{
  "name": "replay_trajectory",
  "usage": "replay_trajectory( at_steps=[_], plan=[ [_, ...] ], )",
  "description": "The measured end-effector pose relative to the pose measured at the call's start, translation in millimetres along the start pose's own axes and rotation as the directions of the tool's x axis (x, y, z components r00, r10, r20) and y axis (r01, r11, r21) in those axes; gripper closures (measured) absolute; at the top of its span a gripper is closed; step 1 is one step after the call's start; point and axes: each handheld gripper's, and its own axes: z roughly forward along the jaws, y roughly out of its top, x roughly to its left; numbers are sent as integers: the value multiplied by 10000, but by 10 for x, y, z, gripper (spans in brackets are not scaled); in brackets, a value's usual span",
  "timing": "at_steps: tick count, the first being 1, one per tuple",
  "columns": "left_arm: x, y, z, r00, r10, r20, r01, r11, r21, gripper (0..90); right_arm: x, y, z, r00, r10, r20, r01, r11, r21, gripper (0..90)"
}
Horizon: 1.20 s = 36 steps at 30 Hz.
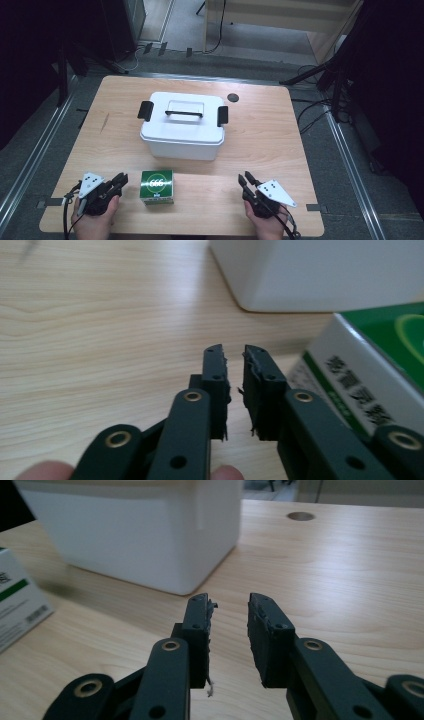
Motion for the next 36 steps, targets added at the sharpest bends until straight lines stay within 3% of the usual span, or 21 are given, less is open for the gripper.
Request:
replay_trajectory(
  at_steps=[1,3,5,9,14,16,19,24,30,32,36],
  plan=[
    [0,0,0,10000,0,0,0,10000,0,830,41,2,31,9993,48,-368,-46,10000,61,721],
    [-69,-12,6,9998,137,118,-137,9999,22,846,85,2,60,9979,112,-640,-106,9999,98,735],
    [-143,-21,21,9993,273,238,-277,9995,152,880,255,5,128,9931,190,-1159,-165,9996,220,784],
    [-204,-30,41,9984,377,428,-389,9989,278,900,410,5,188,9901,115,-1397,-76,9996,283,834],
    [-282,-40,47,9969,459,641,-489,9977,463,900,745,-7,354,9789,80,-2043,42,9982,594,900],
    [-290,-42,45,9964,513,678,-548,9972,508,900,775,-6,375,9769,79,-2137,53,9981,614,900],
    [-333,-49,37,9957,503,779,-550,9967,597,900,936,7,459,9656,68,-2598,140,9968,784,900],
    [-414,-60,75,9933,581,1004,-654,9953,713,900,1083,-5,523,9581,-58,-2865,357,9944,994,900],
    [-595,-89,157,9866,854,1392,-978,9916,849,900,1119,-26,527,9564,-90,-2920,444,9924,1148,900],
    [-657,-93,180,9855,953,1405,-1079,9906,845,900,1075,-15,503,9662,17,-2578,313,9918,1239,900],
    [-754,-87,237,9831,960,1561,-1099,9905,829,900,1000,-7,474,9687,292,-2464,56,9903,1390,900]
  ],
)
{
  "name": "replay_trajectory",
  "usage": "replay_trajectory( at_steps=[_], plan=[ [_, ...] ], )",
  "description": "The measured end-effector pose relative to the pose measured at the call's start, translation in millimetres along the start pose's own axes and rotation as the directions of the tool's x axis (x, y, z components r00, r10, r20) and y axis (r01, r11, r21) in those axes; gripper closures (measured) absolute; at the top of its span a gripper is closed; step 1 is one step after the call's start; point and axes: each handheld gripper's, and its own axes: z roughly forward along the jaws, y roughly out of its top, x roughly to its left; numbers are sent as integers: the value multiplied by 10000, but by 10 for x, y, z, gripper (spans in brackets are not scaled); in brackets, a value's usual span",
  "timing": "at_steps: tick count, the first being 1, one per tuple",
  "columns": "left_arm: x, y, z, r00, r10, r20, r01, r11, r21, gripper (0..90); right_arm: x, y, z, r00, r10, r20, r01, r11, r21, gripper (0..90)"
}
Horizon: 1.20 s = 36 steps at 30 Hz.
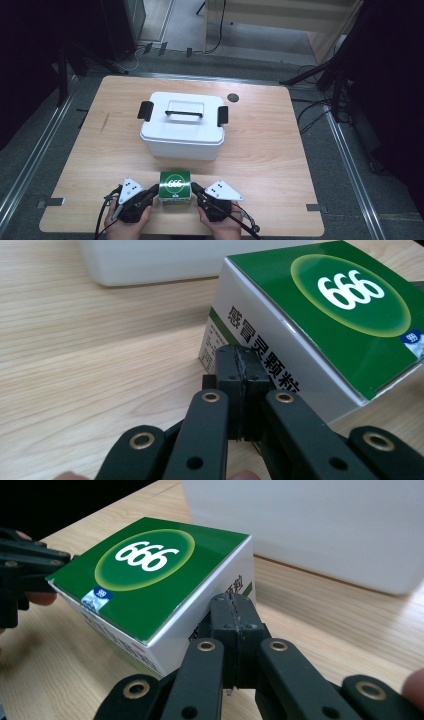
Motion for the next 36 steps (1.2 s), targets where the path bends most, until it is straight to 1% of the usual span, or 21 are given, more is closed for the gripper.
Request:
replay_trajectory(
  at_steps=[1,6,9,14,16,18,21,22,24,25,26,27,28,29,30,31,32,33,34,35,36],
  plan=[
    [-25,11,21,10000,-9,29,9,10000,5,900,-22,-5,-36,9999,50,158,-51,10000,31,900],
    [-124,62,124,9998,76,184,-77,10000,45,900,-66,-22,-125,9993,139,361,-143,9998,103,900],
    [-218,75,174,9990,175,401,-179,9998,107,900,-112,-38,-233,9972,185,731,-200,9996,200,900],
    [-311,94,221,9980,293,552,-304,9994,183,900,-172,-57,-330,9954,426,857,-452,9986,284,900],
    [-307,117,228,9969,361,702,-376,9991,196,900,-217,-57,-387,9946,437,943,-466,9985,291,900],
    [-295,124,219,9974,391,600,-401,9991,159,900,-223,-55,-403,9947,531,884,-552,9982,214,900],
    [-162,145,179,9988,387,288,-388,9992,17,900,-235,-21,-438,9905,-90,1369,90,10000,5,900],
    [-162,145,179,9988,387,288,-388,9992,17,900,-235,-21,-438,9905,-90,1369,90,10000,5,900],
    [-57,151,147,9993,374,27,-374,9993,-63,900,-254,-14,-438,9886,-392,1455,404,9992,-50,882],
    [16,151,125,9991,382,-194,-384,9992,-108,875,-277,-18,-437,9874,-502,1498,525,9986,-111,805],
    [16,151,125,9991,382,-194,-384,9992,-108,855,-277,-18,-437,9874,-502,1498,525,9986,-111,805],
    [77,148,105,9985,365,-399,-372,9992,-170,855,-294,-21,-436,9861,-600,1548,638,9978,-198,774],
    [125,143,96,9978,317,-581,-331,9992,-237,806,-321,-28,-434,9818,-876,1686,946,9949,-342,718],
    [212,130,79,9956,230,-904,-260,9991,-327,713,-374,-29,-433,9766,-1017,1894,1137,9921,-537,669],
    [212,130,79,9956,230,-904,-260,9991,-327,668,-374,-29,-433,9766,-1017,1894,1137,9921,-537,669],
    [314,123,57,9931,116,-1167,-183,9982,-567,613,-429,-17,-447,9761,-950,1956,1134,9899,-851,623],
    [368,127,46,9924,10,-1229,-98,9974,-714,582,-451,-6,-454,9738,-883,2094,1093,9898,-910,604],
    [422,136,35,9896,-88,-1433,-32,9965,-834,571,-479,8,-459,9718,-859,2195,1073,9904,-875,588],
    [422,136,35,9896,-88,-1433,-32,9965,-834,568,-479,8,-459,9718,-859,2195,1073,9904,-875,588],
    [497,159,29,9859,-339,-1640,171,9946,-1027,568,-507,27,-461,9710,-772,2265,995,9911,-886,576],
    [566,187,21,9837,-568,-1707,377,9929,-1131,594,-547,58,-460,9704,-681,2318,912,9917,-906,602]
  ],
)
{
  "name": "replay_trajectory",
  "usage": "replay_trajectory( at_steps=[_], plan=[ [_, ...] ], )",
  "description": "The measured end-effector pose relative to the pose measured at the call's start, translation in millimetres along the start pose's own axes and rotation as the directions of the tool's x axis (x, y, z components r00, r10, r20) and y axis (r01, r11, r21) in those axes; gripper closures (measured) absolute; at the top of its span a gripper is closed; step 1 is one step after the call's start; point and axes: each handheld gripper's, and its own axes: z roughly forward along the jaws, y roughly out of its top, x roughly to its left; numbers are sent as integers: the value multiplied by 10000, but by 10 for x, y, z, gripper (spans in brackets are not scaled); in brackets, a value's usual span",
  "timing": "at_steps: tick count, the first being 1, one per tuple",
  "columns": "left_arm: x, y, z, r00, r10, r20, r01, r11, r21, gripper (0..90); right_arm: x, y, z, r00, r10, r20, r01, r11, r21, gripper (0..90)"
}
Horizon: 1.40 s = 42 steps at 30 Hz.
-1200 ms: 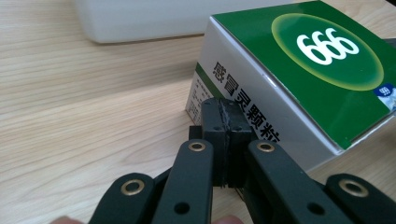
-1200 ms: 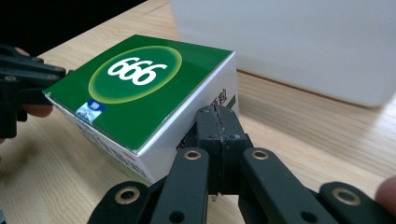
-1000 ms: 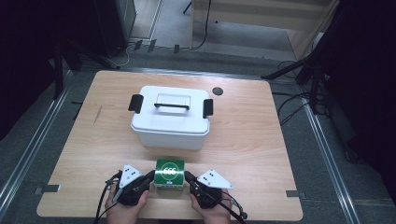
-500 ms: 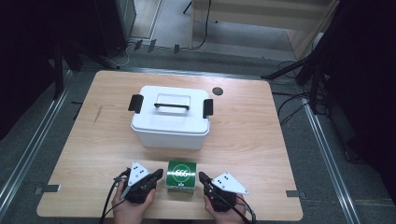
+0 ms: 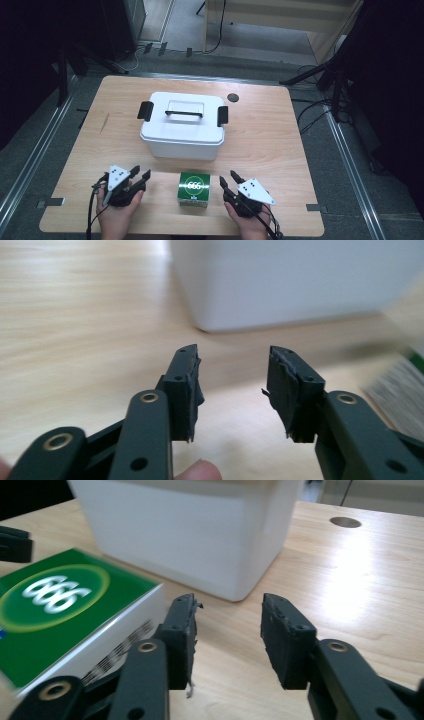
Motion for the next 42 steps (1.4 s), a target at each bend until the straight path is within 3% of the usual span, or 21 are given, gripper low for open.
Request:
replay_trajectory(
  at_steps=[5,8,14,15,16,21,24,27,29,42],
  plan=[
    [273,195,77,9965,-752,-358,751,9972,-43,791,-159,192,106,9986,503,142,-503,9987,24,831],
    [320,312,134,9964,-769,-355,768,9970,-38,896,-209,276,211,9978,609,246,-609,9981,-7,900],
    [303,574,368,9988,-303,-381,313,9991,271,900,-333,336,518,9955,827,453,-837,9962,220,900],
    [303,574,368,9988,-303,-381,313,9991,271,900,-333,336,518,9955,827,453,-837,9962,220,900],
    [282,617,438,9989,-255,-391,271,9988,399,900,-383,346,622,9929,1126,378,-1142,9925,433,900],
    [239,657,556,9996,-132,-256,153,9967,802,900,-405,366,775,9928,1125,407,-1151,9909,694,900],
    [184,661,586,9998,-100,-174,115,9961,877,900,-365,401,870,9932,1148,199,-1160,9905,741,900],
    [162,662,599,9996,-153,-236,172,9965,822,900,-347,413,897,9932,1093,402,-1121,9909,750,900],
    [124,656,617,9995,41,-301,-13,9957,925,900,-376,402,915,9890,1476,120,-1481,9857,805,900],
    [-23,654,664,9987,274,-420,-231,9948,995,900,-430,348,899,9927,1195,164,-1205,9880,969,900]
  ],
)
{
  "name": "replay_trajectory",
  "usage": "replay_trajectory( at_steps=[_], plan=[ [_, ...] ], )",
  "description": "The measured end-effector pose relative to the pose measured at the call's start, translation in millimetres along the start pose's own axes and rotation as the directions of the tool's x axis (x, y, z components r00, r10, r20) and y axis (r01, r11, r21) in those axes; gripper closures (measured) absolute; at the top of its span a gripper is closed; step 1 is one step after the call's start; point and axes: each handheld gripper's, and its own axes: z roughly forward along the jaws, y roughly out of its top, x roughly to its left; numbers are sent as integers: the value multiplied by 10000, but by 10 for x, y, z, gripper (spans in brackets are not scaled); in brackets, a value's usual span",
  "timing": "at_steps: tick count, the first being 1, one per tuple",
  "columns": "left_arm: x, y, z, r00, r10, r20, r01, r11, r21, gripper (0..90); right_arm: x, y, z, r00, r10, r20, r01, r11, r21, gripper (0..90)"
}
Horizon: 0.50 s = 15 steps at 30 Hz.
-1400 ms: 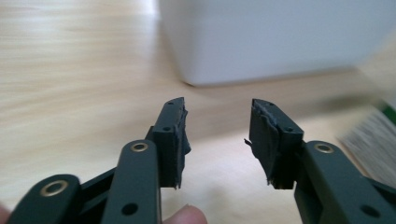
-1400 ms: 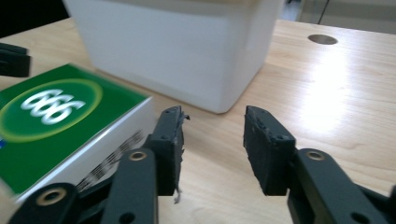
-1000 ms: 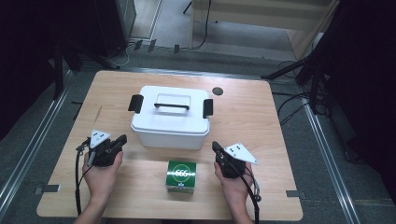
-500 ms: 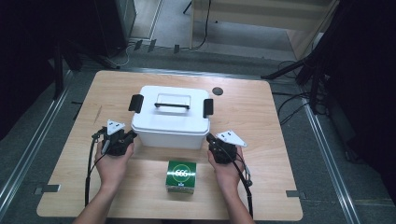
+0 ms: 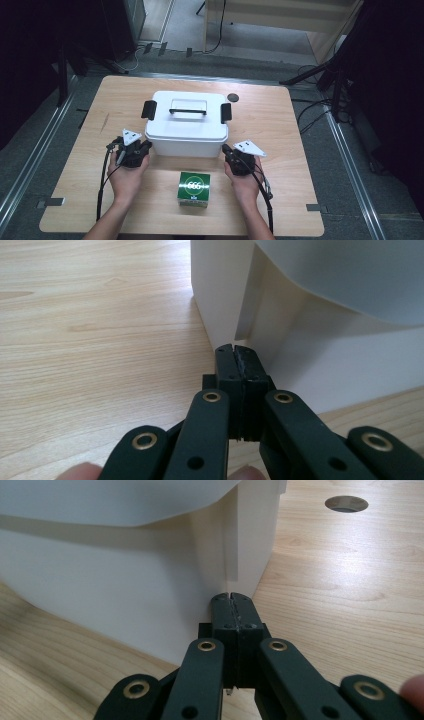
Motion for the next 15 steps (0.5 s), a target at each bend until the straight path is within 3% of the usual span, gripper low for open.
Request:
replay_trajectory(
  at_steps=[10,12,13,15],
  plan=[
    [-108,11,21,9996,154,248,-155,9999,21,900,-129,-62,-70,9999,119,87,-117,9997,-197,900],
    [-109,7,7,9997,142,207,-141,9999,-50,858,-140,-70,-78,9999,25,117,-23,9997,-238,900],
    [-74,-13,-46,9996,134,242,-128,9997,-219,819,-164,-95,-115,9993,-142,333,155,9991,-384,788],
    [-47,-31,-75,9995,90,287,-82,9995,-293,801,-177,-104,-130,9988,-197,442,217,9987,-459,736]
  ],
)
